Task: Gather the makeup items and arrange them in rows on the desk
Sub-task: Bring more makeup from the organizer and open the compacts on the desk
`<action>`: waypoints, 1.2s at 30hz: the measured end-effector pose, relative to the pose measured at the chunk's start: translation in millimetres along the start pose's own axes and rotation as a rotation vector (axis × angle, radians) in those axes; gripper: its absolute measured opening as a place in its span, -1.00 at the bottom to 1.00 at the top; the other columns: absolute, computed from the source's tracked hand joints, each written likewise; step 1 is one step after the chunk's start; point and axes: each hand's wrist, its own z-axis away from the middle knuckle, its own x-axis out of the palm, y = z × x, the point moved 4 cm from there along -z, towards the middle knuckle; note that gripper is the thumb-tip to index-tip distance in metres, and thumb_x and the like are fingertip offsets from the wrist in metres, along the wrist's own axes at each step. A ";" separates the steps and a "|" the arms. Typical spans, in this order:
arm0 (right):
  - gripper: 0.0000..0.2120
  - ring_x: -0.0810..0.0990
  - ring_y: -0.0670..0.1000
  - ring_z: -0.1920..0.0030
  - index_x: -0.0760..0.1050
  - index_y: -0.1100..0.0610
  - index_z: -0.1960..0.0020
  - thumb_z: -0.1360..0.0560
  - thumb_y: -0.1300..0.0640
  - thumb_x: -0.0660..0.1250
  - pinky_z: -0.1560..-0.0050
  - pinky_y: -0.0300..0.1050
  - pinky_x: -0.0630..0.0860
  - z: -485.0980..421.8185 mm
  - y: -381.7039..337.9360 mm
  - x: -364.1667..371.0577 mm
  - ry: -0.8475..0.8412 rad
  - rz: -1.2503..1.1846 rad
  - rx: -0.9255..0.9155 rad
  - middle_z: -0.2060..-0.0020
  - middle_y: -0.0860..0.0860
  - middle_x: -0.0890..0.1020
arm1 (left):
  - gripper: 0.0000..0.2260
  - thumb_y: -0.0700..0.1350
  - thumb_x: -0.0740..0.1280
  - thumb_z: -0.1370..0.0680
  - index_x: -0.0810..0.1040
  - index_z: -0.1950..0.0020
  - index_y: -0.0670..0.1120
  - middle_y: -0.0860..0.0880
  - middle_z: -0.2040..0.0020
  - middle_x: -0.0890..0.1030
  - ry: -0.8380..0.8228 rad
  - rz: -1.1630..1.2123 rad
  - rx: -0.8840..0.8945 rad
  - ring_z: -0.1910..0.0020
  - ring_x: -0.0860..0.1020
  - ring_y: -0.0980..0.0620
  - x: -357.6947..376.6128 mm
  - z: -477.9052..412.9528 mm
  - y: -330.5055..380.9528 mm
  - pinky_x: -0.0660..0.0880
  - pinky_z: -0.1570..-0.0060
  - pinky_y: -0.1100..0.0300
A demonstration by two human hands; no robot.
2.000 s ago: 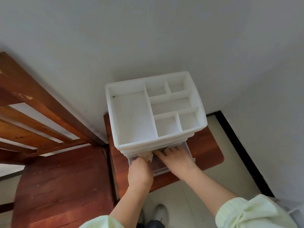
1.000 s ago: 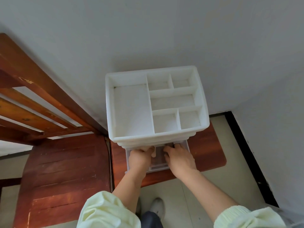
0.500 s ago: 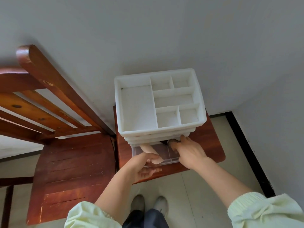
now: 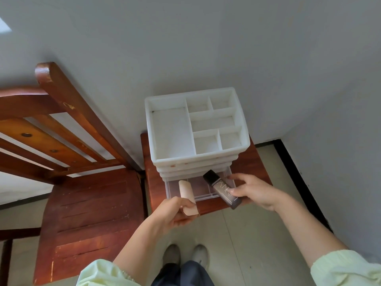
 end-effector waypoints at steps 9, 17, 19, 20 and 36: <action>-0.26 0.67 0.20 0.04 0.52 0.41 -0.19 -0.06 0.30 0.67 0.05 -0.05 0.64 16.7 54.5 38.1 -0.165 -0.811 -0.086 -0.06 0.35 0.61 | -0.77 -0.06 0.45 -0.44 0.66 0.05 -0.21 -0.10 0.05 0.69 0.006 -0.458 0.235 0.01 0.64 -0.05 -6.3 9.2 -6.8 0.53 -0.06 0.14; -0.59 0.64 0.11 -0.01 0.48 0.30 -0.22 -0.38 0.27 0.36 -0.03 -0.05 0.58 5.1 73.4 44.0 0.165 -1.000 -0.081 -0.08 0.23 0.63 | -0.92 -0.07 0.43 -0.47 0.62 0.17 -0.06 0.05 0.13 0.61 0.030 -0.807 0.338 0.17 0.55 0.11 -0.4 8.2 -8.1 0.41 0.20 0.28; -0.64 0.62 0.11 0.00 0.48 0.30 -0.21 -0.42 0.28 0.35 -0.04 -0.03 0.54 1.4 78.2 43.5 0.229 -1.018 -0.061 -0.04 0.20 0.64 | -0.88 -0.07 0.43 -0.45 0.65 0.11 -0.11 0.06 0.03 0.60 0.020 -0.847 0.348 0.07 0.56 0.09 1.5 7.3 -8.2 0.46 0.10 0.23; -0.68 0.61 0.12 -0.01 0.47 0.30 -0.22 -0.47 0.29 0.33 -0.06 -0.01 0.54 0.0 79.4 43.5 0.238 -1.028 -0.052 -0.03 0.20 0.63 | -0.87 -0.08 0.44 -0.44 0.65 0.09 -0.12 0.06 0.01 0.59 0.014 -0.860 0.346 0.04 0.55 0.09 2.0 7.0 -8.2 0.48 0.05 0.20; -0.60 0.37 0.16 -0.40 0.31 0.11 -0.45 -0.65 0.02 0.13 -0.40 0.21 0.32 -50.3 27.8 31.0 0.277 -1.232 -0.070 -0.33 0.18 0.46 | -0.84 0.00 0.46 -0.27 0.53 0.35 0.27 -0.09 -0.47 0.35 0.033 -0.885 0.441 -0.44 0.31 -0.08 -4.0 -13.2 29.6 0.29 -0.36 -0.06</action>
